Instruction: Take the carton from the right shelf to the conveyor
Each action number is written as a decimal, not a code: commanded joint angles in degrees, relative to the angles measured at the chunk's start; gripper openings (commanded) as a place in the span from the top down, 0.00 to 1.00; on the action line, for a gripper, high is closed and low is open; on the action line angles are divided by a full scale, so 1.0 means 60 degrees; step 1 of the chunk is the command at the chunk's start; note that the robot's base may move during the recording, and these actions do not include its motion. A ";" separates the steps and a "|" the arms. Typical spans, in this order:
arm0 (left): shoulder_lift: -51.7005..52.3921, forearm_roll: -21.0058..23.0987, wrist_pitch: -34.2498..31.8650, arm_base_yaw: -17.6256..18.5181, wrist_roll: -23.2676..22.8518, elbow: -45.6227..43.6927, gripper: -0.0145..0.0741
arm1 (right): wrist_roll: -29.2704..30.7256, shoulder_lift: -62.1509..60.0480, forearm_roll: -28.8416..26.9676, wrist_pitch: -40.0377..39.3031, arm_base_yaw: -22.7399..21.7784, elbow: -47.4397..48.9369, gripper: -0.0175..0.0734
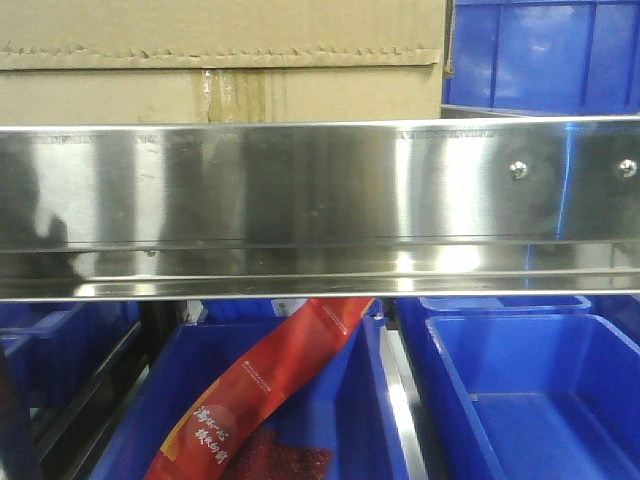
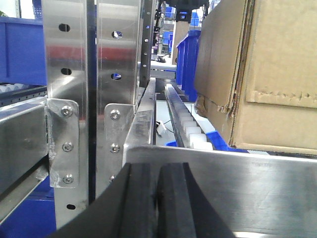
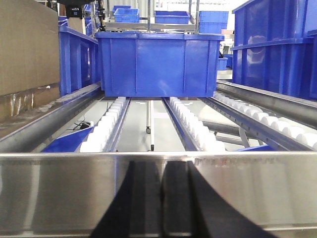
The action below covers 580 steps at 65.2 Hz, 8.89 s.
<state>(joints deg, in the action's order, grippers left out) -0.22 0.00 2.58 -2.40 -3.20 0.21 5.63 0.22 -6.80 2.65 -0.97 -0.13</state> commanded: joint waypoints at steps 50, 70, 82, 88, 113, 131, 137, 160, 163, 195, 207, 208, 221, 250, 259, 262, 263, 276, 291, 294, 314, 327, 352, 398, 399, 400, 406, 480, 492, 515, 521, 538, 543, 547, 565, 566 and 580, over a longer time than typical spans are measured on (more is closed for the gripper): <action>0.0036 0.0000 -0.0724 -0.0037 -0.0011 -0.0036 0.82 | 0.0056 -0.0037 -0.0011 -0.0677 0.0006 0.0022 0.89; 0.0036 -0.0590 -0.0707 -0.0037 -0.0011 -0.1507 0.82 | -0.0092 -0.0037 -0.0215 0.0787 0.0006 0.1963 0.89; -0.0944 -0.1114 0.2124 -0.0037 -0.0011 -0.4195 0.72 | -0.0092 0.0550 -0.0308 0.2488 0.0006 0.4266 0.76; -0.1586 -0.1114 0.2595 -0.0037 -0.0011 -0.5041 0.54 | -0.0092 0.1031 -0.0430 0.2492 0.0006 0.4696 0.54; -0.3158 -0.1114 0.2796 0.0646 -0.0005 -0.5867 0.32 | -0.0092 0.2807 -0.0430 0.3116 0.0019 0.5572 0.19; -0.5729 -0.0992 0.5189 0.1985 -0.0005 -0.8778 0.32 | -0.0092 0.5534 -0.0491 0.4686 0.1586 0.8701 0.19; -0.6876 -0.0810 0.5811 0.2279 -0.0005 -0.9947 0.32 | -0.0092 0.6811 -0.0572 0.5185 0.2241 1.0054 0.19; -1.1271 -0.0257 0.8551 0.2341 -0.0338 -1.4715 0.32 | -0.0938 1.1738 -0.0484 0.8653 0.3705 1.5811 0.19; -1.1796 -0.0282 0.8911 0.2269 -0.0493 -1.5394 0.32 | -0.1168 1.2280 -0.0239 0.9277 0.3705 1.6730 0.19; -1.5823 -0.0619 1.0353 0.1798 -0.0560 -1.9310 0.32 | -0.1746 1.7570 0.0143 1.1219 0.3720 2.2396 0.19; -1.6492 -0.0503 1.0271 0.1567 -0.0560 -1.9310 0.32 | -0.1746 1.8348 0.0143 1.1219 0.3720 2.2396 0.19; -1.6540 -0.0503 1.0252 0.1567 -0.0560 -1.9310 0.32 | -0.1746 1.8400 0.0143 1.1219 0.3720 2.2396 0.19; -1.7065 -0.0471 1.0142 0.1513 -0.0560 -1.9310 0.33 | -0.1746 1.8906 0.0143 1.1219 0.3720 2.2396 0.22; -1.7111 -0.0508 1.0515 0.1513 -0.0560 -1.9310 0.85 | -0.1746 1.8944 0.0143 1.1219 0.3720 2.2403 0.88; -1.6873 -0.0554 1.0921 0.1513 -0.0560 -1.9639 0.85 | -0.1746 1.8616 0.0143 1.1219 0.3720 2.2466 0.88; -1.6717 -0.0554 1.1055 0.1513 -0.0560 -1.9812 0.85 | -0.1746 1.8399 0.0143 1.1219 0.3720 2.2466 0.88; -1.6664 -0.0554 1.1084 0.1513 -0.0560 -1.9869 0.85 | -0.1746 1.8331 0.0143 1.1219 0.3720 2.2466 0.88; -1.5687 -0.0554 1.1230 0.1620 -0.0583 -2.0212 0.85 | -0.1746 1.7212 0.0240 1.1219 0.3837 2.2466 0.88; -1.4483 -0.0604 1.1230 0.1779 -0.0818 -1.9831 0.85 | -0.1746 1.6014 0.0946 1.1219 0.4837 2.2175 0.88; -1.4229 -0.0621 1.1230 0.1852 -0.0818 -1.9571 0.85 | -0.1746 1.5747 0.1236 1.1219 0.5124 2.1902 0.88; -1.1995 -0.0911 1.1230 0.2579 -0.1346 -1.6529 0.85 | -0.2282 1.3937 0.1839 1.1219 0.5816 1.8589 0.88; -1.0920 -0.0911 1.1230 0.2577 -0.1502 -1.5031 0.85 | -0.2506 1.3077 0.1839 1.1219 0.5816 1.6962 0.88; -1.0788 -0.1034 1.1230 0.2577 -0.1502 -1.4742 0.85 | -0.2521 1.2987 0.1839 1.1192 0.5816 1.6828 0.88; -1.0788 -0.1131 1.1046 0.2577 -0.1502 -1.4742 0.85 | -0.2521 1.2987 0.1839 1.1192 0.5816 1.6828 0.88; -1.0788 -0.1131 1.1046 0.2577 -0.1502 -1.4742 0.85 | -0.2521 1.2987 0.1839 1.1192 0.5816 1.6828 0.88; -1.0788 -0.1131 1.1046 0.2577 -0.1502 -1.4742 0.85 | -0.2521 1.2987 0.1839 1.1192 0.5816 1.6828 0.88; -1.0788 -0.1131 1.1046 0.2577 -0.1502 -1.4742 0.85 | -0.2521 1.2987 0.1839 1.1192 0.5816 1.6828 0.88; -1.0788 -0.1148 1.1045 0.2577 -0.1502 -1.4742 0.85 | -0.2521 1.2987 0.1839 1.1192 0.5816 1.6828 0.88; -1.0788 -0.1148 1.1045 0.2577 -0.1502 -1.4742 0.85 | -0.2521 1.2987 0.1839 1.1192 0.5816 1.6828 0.88; -1.0788 -0.1148 1.1045 0.2577 -0.1502 -1.4742 0.85 | -0.2521 1.2987 0.1839 1.1192 0.5816 1.6828 0.88; -1.0788 -0.1148 1.1045 0.2577 -0.1502 -1.4742 0.85 | -0.2521 1.2987 0.1839 1.1192 0.5816 1.6828 0.88; -1.0788 -0.1148 1.1045 0.2577 -0.1502 -1.4742 0.85 | -0.2521 1.2987 0.1839 1.1192 0.5816 1.6828 0.88; -1.0788 -0.1148 1.1045 0.2577 -0.1502 -1.4742 0.85 | -0.2521 1.2987 0.1839 1.1192 0.5816 1.6828 0.88; -1.0788 -0.1148 1.1045 0.2577 -0.1502 -1.4742 0.85 | -0.2521 1.2987 0.1839 1.1192 0.5816 1.6828 0.88; -1.0788 -0.1148 1.1045 0.2577 -0.1502 -1.4742 0.85 | -0.2521 1.2987 0.1839 1.1192 0.5816 1.6828 0.88; -1.0788 -0.1148 1.1045 0.2577 -0.1502 -1.4742 0.85 | -0.2521 1.2987 0.1839 1.1192 0.5816 1.6828 0.88; -1.0788 -0.1148 1.1045 0.2577 -0.1502 -1.4742 0.85 | -0.2521 1.2987 0.1839 1.1192 0.5816 1.6828 0.88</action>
<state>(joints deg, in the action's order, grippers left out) -65.65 -4.78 69.72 12.99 -12.45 -88.01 -10.45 79.15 1.45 70.04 34.28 100.81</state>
